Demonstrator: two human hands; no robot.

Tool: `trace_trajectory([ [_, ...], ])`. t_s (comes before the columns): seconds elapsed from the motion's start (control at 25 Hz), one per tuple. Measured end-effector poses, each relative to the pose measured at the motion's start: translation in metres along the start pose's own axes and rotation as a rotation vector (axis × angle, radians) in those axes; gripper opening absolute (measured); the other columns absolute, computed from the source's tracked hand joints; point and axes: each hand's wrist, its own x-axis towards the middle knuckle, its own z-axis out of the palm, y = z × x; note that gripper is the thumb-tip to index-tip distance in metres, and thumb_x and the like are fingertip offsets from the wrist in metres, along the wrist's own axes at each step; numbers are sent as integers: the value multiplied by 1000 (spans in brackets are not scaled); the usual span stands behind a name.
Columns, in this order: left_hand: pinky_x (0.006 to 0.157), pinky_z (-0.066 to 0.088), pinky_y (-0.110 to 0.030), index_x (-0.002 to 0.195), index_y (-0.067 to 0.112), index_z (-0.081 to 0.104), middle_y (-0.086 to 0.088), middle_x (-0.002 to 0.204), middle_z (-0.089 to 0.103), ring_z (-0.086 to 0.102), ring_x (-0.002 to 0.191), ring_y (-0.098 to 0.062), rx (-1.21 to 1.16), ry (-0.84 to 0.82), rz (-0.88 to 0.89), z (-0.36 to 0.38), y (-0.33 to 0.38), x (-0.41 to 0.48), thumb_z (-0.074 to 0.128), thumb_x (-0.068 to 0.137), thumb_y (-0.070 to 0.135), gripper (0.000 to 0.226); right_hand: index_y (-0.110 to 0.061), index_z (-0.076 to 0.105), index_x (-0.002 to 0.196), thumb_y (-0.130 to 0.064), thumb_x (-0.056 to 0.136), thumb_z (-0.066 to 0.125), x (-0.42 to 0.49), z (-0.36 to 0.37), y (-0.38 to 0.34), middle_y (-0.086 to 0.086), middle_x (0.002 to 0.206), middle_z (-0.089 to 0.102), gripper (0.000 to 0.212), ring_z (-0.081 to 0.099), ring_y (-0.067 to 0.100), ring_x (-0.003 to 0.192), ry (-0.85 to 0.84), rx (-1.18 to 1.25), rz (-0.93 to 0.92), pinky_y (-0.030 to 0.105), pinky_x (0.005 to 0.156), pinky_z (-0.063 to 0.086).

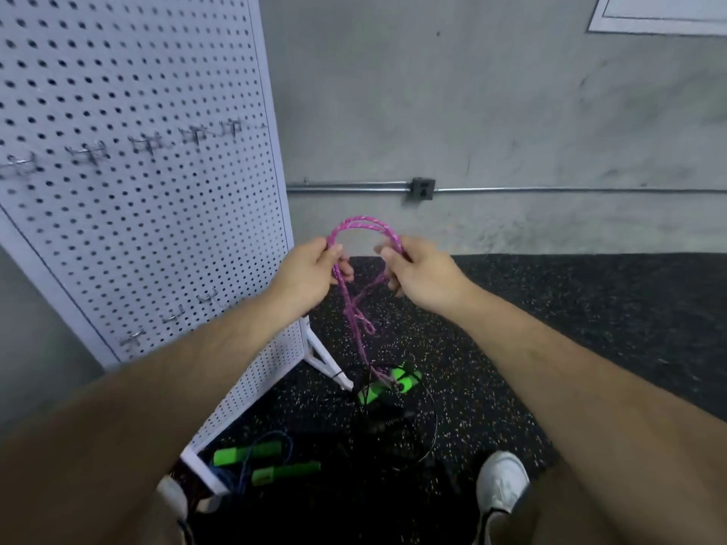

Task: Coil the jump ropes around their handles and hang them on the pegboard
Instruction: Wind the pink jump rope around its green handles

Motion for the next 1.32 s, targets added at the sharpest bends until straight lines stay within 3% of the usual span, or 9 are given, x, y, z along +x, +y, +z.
trace_trajectory([
  [0.12, 78, 61, -36, 95, 19, 65, -2, 86, 74, 74, 78, -14, -63, 26, 97, -10, 24, 9, 45, 108, 19, 25, -13, 64, 119, -32, 101, 57, 4, 23, 6, -6, 82, 62, 27, 61, 18, 79, -161, -143, -36, 34, 82, 51],
  [0.4, 82, 60, -33, 105, 20, 70, 0, 96, 76, 75, 90, -19, -237, 56, 67, -35, 19, 18, 50, 106, 25, 21, -11, 68, 83, -35, 97, 65, 34, 53, -4, 1, 65, 61, 28, 55, 17, 56, -98, 25, 34, 33, 62, 49],
  [0.52, 94, 53, -36, 119, 32, 65, 7, 115, 72, 69, 104, -14, -95, -197, -17, -27, 1, 9, 48, 105, 36, 22, -5, 70, 91, -31, 100, 60, 42, 43, -13, 2, 61, 59, 29, 54, 16, 53, -33, 239, 62, 33, 55, 48],
  [0.64, 98, 53, -40, 116, 32, 66, 12, 110, 74, 69, 104, -6, 55, -364, -17, -4, -14, 3, 54, 103, 35, 18, -9, 69, 87, -29, 101, 59, 44, 36, -16, 1, 56, 55, 27, 49, 12, 45, 21, 381, 62, 26, 48, 43],
  [0.8, 85, 54, -35, 99, 26, 70, 10, 90, 77, 71, 84, -1, 57, -197, -16, -1, -9, 10, 53, 105, 23, 18, -10, 62, 102, -29, 98, 64, 43, 29, -9, 5, 63, 56, 19, 51, 16, 51, 90, 388, 37, 31, 56, 45],
  [0.92, 66, 47, -22, 99, 25, 69, 7, 86, 75, 66, 67, 0, 31, -81, 11, -10, 4, 14, 50, 106, 23, 21, -11, 54, 124, -24, 90, 71, 38, 25, -1, 5, 92, 66, 40, 61, 17, 71, 9, 414, 97, 33, 66, 52],
  [1.04, 65, 50, -22, 100, 28, 69, 6, 86, 74, 69, 72, -9, -57, 10, 62, -19, 16, 19, 50, 106, 23, 21, -18, 66, 117, -30, 87, 75, 27, 38, 4, -3, 100, 71, 33, 64, 9, 75, -213, 95, 25, 31, 68, 54],
  [1.2, 70, 53, -29, 104, 23, 70, 1, 90, 76, 74, 84, -17, -199, 27, 101, -23, 25, 17, 51, 106, 22, 20, -9, 73, 88, -35, 89, 74, 27, 57, 2, 9, 73, 69, 26, 57, 19, 61, -93, 47, -30, 42, 72, 55],
  [1.32, 70, 49, -17, 115, 24, 70, 10, 101, 75, 69, 85, -7, -108, 29, 109, -27, 30, 11, 48, 106, 34, 26, -11, 72, 84, -31, 93, 71, 30, 53, -8, 19, 76, 70, 22, 59, 23, 60, -46, 90, -12, 48, 72, 56],
])
